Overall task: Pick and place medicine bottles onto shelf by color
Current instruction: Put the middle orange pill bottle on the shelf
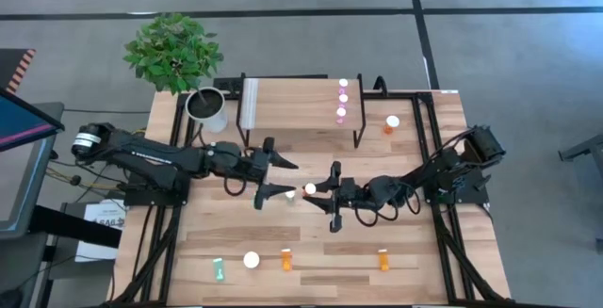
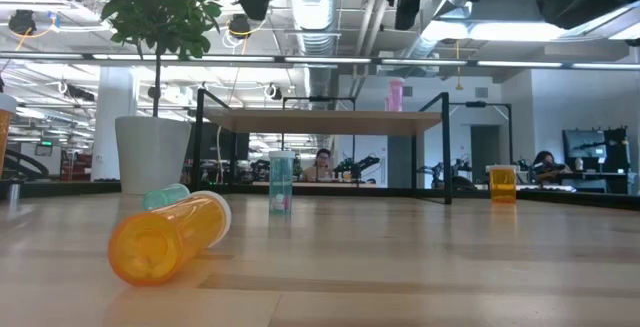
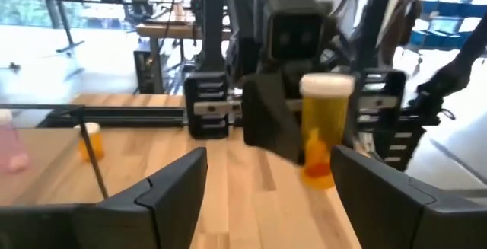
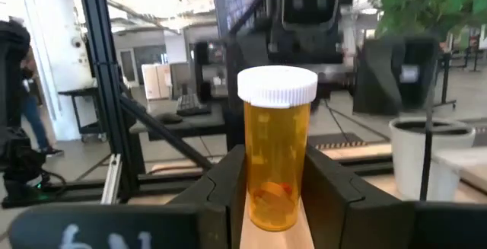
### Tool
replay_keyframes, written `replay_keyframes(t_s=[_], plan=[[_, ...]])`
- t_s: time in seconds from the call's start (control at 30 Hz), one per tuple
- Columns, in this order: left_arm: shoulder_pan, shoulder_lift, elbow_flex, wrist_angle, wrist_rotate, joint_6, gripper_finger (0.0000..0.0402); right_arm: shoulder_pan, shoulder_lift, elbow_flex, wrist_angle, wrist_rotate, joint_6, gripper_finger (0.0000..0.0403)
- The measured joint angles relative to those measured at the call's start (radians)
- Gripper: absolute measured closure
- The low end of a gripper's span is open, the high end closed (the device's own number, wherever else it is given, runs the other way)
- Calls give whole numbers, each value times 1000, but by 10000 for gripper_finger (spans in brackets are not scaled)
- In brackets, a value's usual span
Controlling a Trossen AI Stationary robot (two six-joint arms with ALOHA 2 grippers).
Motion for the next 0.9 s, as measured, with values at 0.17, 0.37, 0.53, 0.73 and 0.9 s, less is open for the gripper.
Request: replay_keyframes(t_s=[0.17, 0.37, 0.53, 0.73, 0.9], plan=[[-1, 7, 0, 88, 19, -1, 134, -10, 0, 0, -30, 0, 18, 280], [0, 86, 0, 208, 19, -11, 134, -9, 0, 0, -39, 0, 18, 280], [0, 136, 17, 244, 51, -37, 130, -10, 0, 0, -50, 0, 21, 280], [0, 154, 57, 192, 66, -40, 108, -10, 0, 0, -53, 0, 21, 280], [0, 153, 57, 177, 55, -36, 101, -10, 0, 0, -53, 0, 21, 280]])
